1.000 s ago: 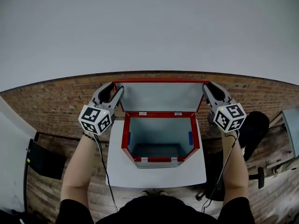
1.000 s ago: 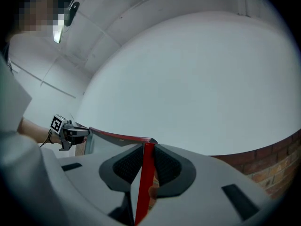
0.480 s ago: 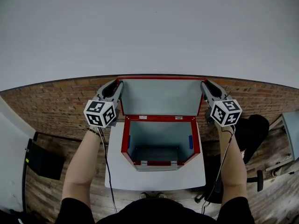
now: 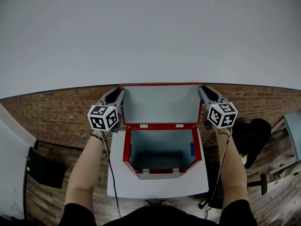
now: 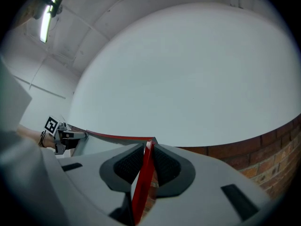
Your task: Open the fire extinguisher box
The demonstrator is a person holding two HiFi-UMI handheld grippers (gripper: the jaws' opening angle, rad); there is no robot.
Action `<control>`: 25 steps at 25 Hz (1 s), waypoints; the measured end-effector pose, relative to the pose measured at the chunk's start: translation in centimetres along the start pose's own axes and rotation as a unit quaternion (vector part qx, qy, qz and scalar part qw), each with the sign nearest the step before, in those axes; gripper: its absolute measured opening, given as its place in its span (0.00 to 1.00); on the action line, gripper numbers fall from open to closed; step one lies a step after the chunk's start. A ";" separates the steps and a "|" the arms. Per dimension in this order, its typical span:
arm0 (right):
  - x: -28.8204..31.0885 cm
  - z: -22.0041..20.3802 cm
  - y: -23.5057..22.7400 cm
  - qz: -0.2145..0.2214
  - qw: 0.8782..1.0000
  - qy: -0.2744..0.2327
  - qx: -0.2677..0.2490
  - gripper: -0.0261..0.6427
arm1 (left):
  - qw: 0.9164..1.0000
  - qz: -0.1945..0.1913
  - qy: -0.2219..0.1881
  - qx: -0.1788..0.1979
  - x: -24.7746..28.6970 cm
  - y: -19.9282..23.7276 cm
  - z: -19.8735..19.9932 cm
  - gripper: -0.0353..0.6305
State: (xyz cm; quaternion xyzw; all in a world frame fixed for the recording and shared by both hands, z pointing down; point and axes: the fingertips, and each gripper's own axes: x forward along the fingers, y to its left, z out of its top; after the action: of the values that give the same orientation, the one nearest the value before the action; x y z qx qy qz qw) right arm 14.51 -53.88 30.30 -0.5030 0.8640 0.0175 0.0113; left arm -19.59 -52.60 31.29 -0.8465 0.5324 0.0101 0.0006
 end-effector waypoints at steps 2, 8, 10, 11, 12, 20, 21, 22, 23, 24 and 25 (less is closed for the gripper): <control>0.2 -0.1 -0.2 -0.001 1.000 0.001 0.002 0.16 | 1.000 0.001 0.001 -0.004 0.2 0.1 -0.1 0.24; 0.6 -0.2 -0.3 -0.002 1.000 0.001 0.008 0.16 | 1.000 0.003 0.006 -0.004 0.5 0.3 -0.2 0.24; 0.5 -0.2 -0.3 0.000 1.000 -0.002 0.010 0.16 | 1.000 0.005 0.010 0.004 0.6 0.3 -0.3 0.25; 0.5 -0.2 -0.2 0.002 1.000 -0.005 0.012 0.16 | 1.000 0.006 0.013 0.008 0.6 0.3 -0.4 0.25; 0.4 -0.2 -0.2 0.002 1.000 -0.008 0.012 0.16 | 1.000 0.008 0.014 0.010 0.6 0.3 -0.4 0.25; -1.3 -1.2 -0.6 -0.007 1.000 -0.011 0.013 0.16 | 0.999 0.032 0.007 0.016 -0.3 0.8 -0.7 0.26; -1.9 -1.2 -0.6 -0.009 1.000 -0.012 0.014 0.16 | 0.999 0.033 0.003 0.014 -0.7 0.9 -0.7 0.26; -2.5 -1.2 -0.6 -0.011 1.000 -0.014 0.016 0.16 | 0.999 0.034 -0.003 0.011 -1.2 0.9 -0.6 0.26; -3.3 -1.2 -0.5 -0.013 1.000 -0.017 0.017 0.16 | 0.999 0.034 -0.010 0.009 -1.9 0.8 -0.5 0.26; -4.2 -1.2 -0.3 -0.014 0.999 -0.021 0.020 0.16 | 0.999 0.033 -0.019 0.006 -2.7 0.6 -0.3 0.26; -5.1 -1.1 0.1 -0.014 0.999 -0.025 0.023 0.16 | 0.999 0.033 -0.028 0.003 -3.7 0.4 -0.1 0.26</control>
State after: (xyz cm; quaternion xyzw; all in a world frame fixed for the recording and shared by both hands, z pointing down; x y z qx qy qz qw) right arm 16.98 -49.45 31.63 -0.5138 0.8567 0.0103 0.0445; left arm -21.51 -49.44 31.44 -0.8279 0.5597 0.0326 0.0175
